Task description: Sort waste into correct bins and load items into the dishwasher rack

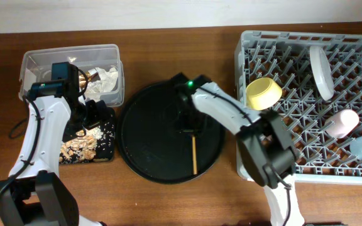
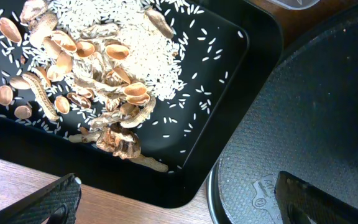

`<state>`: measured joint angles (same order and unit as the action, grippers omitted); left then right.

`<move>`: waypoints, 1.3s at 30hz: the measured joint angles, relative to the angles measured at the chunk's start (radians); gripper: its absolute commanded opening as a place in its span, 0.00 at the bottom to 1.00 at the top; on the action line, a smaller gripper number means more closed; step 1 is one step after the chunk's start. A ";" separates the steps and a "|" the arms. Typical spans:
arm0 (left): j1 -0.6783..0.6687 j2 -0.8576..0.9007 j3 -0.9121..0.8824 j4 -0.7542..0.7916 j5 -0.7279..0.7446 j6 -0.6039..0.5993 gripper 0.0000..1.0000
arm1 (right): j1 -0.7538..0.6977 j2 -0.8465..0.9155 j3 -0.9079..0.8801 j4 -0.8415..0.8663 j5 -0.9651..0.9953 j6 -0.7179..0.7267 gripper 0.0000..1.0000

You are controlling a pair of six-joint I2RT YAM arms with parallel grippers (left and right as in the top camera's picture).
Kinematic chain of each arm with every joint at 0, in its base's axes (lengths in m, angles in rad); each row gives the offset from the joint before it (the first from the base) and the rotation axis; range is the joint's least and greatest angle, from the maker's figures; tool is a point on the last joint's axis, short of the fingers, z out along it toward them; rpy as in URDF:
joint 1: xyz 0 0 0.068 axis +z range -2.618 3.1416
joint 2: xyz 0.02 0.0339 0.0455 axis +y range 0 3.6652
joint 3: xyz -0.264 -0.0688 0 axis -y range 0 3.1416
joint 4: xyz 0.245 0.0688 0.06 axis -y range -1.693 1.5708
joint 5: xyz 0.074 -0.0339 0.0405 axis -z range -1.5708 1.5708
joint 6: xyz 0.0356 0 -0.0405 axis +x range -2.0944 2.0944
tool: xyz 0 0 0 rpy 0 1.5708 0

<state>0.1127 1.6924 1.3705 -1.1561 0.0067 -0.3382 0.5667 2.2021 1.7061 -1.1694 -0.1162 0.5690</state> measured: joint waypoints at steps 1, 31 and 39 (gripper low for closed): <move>0.000 0.000 0.000 0.000 0.000 0.000 0.99 | -0.017 -0.035 -0.003 -0.010 0.006 -0.047 0.04; 0.000 0.000 0.000 0.000 0.002 0.000 0.99 | -0.423 -0.431 -0.229 0.018 0.140 -0.438 0.31; -0.176 0.000 0.000 0.087 0.008 0.105 0.99 | -0.614 -0.576 -0.232 0.020 -0.109 -0.511 0.49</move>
<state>-0.0635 1.6924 1.3705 -1.0695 0.0143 -0.2329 -0.0475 1.6257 1.4742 -1.1496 -0.2253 0.0578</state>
